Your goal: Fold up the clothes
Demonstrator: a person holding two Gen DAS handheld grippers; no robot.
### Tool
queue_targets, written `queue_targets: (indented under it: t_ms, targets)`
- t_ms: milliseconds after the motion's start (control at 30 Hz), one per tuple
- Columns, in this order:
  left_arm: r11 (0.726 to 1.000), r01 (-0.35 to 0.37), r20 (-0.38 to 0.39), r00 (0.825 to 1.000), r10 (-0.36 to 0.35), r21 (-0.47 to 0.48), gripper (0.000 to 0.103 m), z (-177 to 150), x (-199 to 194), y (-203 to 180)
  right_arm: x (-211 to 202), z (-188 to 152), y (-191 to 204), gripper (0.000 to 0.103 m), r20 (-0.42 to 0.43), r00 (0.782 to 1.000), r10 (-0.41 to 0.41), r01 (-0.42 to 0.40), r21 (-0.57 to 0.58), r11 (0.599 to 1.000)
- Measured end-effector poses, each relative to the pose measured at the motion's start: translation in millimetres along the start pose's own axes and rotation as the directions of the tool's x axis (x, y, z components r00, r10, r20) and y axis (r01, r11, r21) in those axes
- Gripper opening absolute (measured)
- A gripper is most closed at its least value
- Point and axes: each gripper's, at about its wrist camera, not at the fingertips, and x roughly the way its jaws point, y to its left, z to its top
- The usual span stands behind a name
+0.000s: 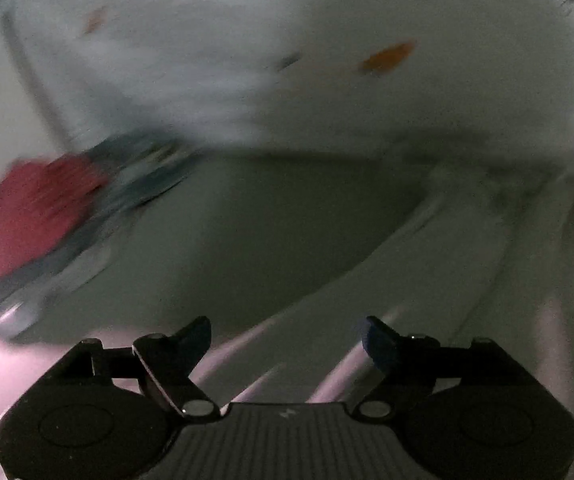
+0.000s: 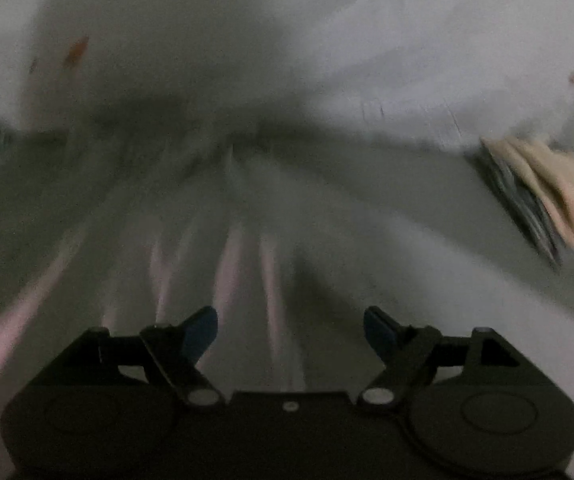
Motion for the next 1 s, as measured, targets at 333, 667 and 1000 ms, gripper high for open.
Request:
queue_targets:
  t_ms: [333, 667, 1000]
  targets:
    - [0.950, -0.259, -0.210, 0.953, 0.221, -0.177, 0.089, -90.3, -10.0, 192.1, -70.5, -95.6, 110.9, 0.098, -0.136, 0.989, -0.064, 0.058, -0.042, 0.997]
    - [0.877, -0.242, -0.216, 0.963, 0.164, -0.414, 0.069, -132.3, 7.5, 270.0, -75.9, -103.4, 139.5, 0.099, -0.142, 0.959, -0.245, 0.266, 0.146, 0.953]
    - [0.876, -0.285, -0.079, 0.958, 0.276, -0.390, 0.023, -86.2, -13.5, 289.5, -95.5, -114.4, 131.3, 0.098, -0.176, 0.953, -0.248, 0.285, 0.230, 0.931]
